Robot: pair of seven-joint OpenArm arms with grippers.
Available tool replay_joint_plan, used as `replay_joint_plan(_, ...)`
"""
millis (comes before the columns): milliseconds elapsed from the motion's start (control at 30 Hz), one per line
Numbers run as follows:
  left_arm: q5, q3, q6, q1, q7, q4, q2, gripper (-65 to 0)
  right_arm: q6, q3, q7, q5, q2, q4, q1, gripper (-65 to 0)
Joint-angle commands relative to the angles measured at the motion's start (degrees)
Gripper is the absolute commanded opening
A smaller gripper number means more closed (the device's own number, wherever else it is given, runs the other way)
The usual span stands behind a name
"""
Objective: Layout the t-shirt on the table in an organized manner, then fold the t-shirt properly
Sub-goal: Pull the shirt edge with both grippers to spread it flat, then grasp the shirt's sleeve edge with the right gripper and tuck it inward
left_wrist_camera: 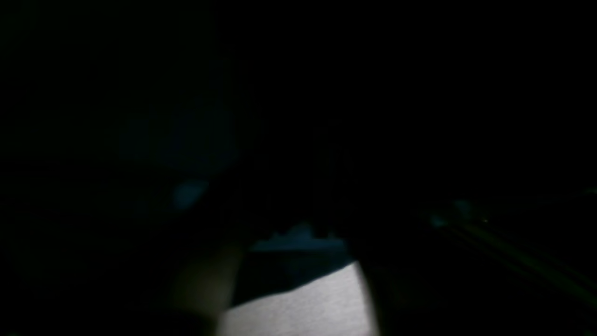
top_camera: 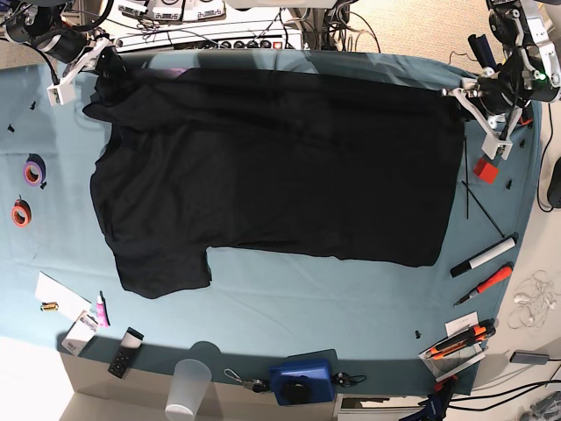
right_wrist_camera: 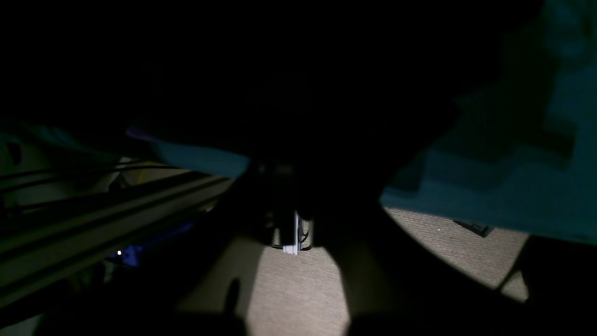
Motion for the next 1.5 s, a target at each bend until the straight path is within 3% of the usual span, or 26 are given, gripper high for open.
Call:
replay_joint_plan(0, 1.42, -0.52, 0.42, 0.35, 1.2, 0.26, -0.92, -42.6, -0.12, 0.61, 0.75, 0.74, 1.14, 0.87, -0.52, -47.0)
replay_joint_plan(67, -0.35, -0.55, 0.39, 0.35, 1.86, 0.26, -0.92, -37.3, -0.12, 0.63, 0.75, 1.05, 1.2, 0.87, -0.61, -40.0)
replay_joint_plan(167, -2.8, -0.55, 0.37, 0.37, 2.67, 0.87, -0.92, -37.1, -0.12, 0.81, 0.75, 4.15, 3.02, 0.9, -0.59, -40.0)
replay_joint_plan(267, -2.89, -0.57, 0.37, 0.35, 2.6, 2.69, -0.92, -37.1, -0.12, 3.65, 0.75, 12.13, 5.62, 0.9, -0.59, -40.0)
replay_joint_plan(400, -2.86, -1.42, 0.39, 0.35, 1.68, 6.25, -0.9, -37.1, -0.12, 13.2, 0.75, 23.61, 7.56, 0.96, 0.46, -40.0)
replay_joint_plan(533, -1.88, -3.5, 0.39, 0.0, -2.99, 9.77, -0.9, -37.1, -0.12, 21.73, 0.75, 23.85, 8.55, 0.94, 5.92, -40.0)
replay_joint_plan(633, -0.92, -4.24, 0.42, -1.27, -6.88, 11.82, -0.92, -37.1, -0.12, 22.08, 0.75, 22.93, 11.13, 0.94, 9.55, -40.0)
replay_joint_plan(700, 0.5, -4.13, 0.24, -3.04, -7.87, 12.15, -0.92, -37.1, -0.12, 20.63, 0.75, 18.84, 12.87, 0.87, 12.74, -40.1)
replay_joint_plan(800, 3.98, -3.63, 0.22, -6.34, -7.91, 11.43, -0.92, -37.1, -0.12, 14.78, 0.85, 6.29, 15.3, -0.13, 17.66, -40.1)
replay_joint_plan(1033, 11.02, -1.88, 0.46, -11.45, -9.73, 9.97, -0.92, -37.1, -5.73, -8.72, 19.43, -17.55, 19.61, -12.87, 30.99, -40.1)
replay_joint_plan(1200, 11.87, -1.88, 0.44, -12.02, -9.73, 9.97, -0.9, -37.1, -9.16, -22.18, 24.35, -26.95, 19.8, -28.41, 43.6, -40.1)
replay_joint_plan(1333, 11.69, -1.88, 0.46, -12.02, -9.88, 9.97, -0.9, -37.1, -9.03, -29.16, 27.19, -30.01, 19.63, -40.02, 52.35, -40.1)
replay_joint_plan(1467, 11.69, -1.88, 0.46, -12.02, -10.56, 9.97, -0.9, -37.1, -8.9, -33.18, 27.69, -32.41, 18.49, -44.46, 56.92, -40.1)
